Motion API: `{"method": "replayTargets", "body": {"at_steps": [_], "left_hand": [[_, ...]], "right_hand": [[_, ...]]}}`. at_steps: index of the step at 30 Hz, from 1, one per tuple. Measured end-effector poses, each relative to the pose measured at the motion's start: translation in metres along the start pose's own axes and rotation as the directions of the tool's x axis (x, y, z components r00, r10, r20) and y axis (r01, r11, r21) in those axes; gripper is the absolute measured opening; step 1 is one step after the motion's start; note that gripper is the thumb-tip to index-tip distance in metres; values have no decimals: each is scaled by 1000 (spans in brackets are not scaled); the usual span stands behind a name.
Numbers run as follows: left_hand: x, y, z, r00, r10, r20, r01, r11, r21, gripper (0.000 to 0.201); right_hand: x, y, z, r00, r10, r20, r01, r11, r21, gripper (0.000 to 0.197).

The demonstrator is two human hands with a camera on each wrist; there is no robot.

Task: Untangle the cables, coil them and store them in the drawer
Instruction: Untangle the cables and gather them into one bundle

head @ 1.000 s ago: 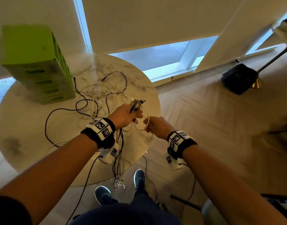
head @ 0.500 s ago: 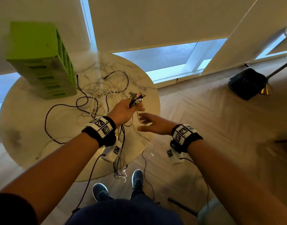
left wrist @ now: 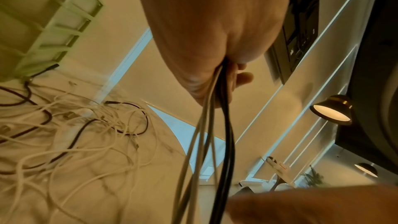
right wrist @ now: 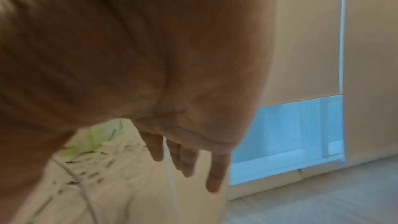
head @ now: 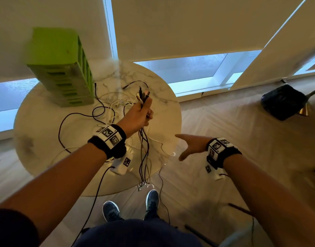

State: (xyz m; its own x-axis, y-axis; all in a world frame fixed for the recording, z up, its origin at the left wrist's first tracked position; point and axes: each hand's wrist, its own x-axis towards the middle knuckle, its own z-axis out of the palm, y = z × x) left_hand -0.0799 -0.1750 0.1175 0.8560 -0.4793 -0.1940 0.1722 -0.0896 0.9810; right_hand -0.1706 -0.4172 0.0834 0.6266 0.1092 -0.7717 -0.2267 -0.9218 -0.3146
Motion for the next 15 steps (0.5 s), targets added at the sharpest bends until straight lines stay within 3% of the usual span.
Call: {"method": "replayTargets", "body": {"at_steps": [2,4,6,8,10,12,14,15], "left_hand": [[-1,4,12,998,15,63,-15,1000,-11,49],[-2,10,21,997,22,72,-24,999,29,55],[-4,17,25,996,33,80,-36,999,32,59],[-5,23,21,992,39,116,-39,999,0,59],[-5,29,8,990,24,136,-19,999,-43,57],[-4,28,-8,991,-9,137,23,995,-99,54],[-6,23,-20,990,-63,126,79,989,-123,50],[-6,19,-24,991,-81,110,95,986,-135,48]], "right_hand": [[0,-34,-2,987,-148,-57,155,980,128,121],[7,-71,9,963,-261,-71,270,918,290,114],[16,-95,25,942,-328,-67,322,833,449,79],[26,-95,32,924,-382,-4,345,831,437,30],[31,-76,26,937,-339,86,301,907,296,20],[35,-47,14,977,-211,39,199,959,202,29],[39,-21,0,978,-73,-195,119,965,233,33],[43,-12,-5,930,-33,-366,110,975,193,32]]}}
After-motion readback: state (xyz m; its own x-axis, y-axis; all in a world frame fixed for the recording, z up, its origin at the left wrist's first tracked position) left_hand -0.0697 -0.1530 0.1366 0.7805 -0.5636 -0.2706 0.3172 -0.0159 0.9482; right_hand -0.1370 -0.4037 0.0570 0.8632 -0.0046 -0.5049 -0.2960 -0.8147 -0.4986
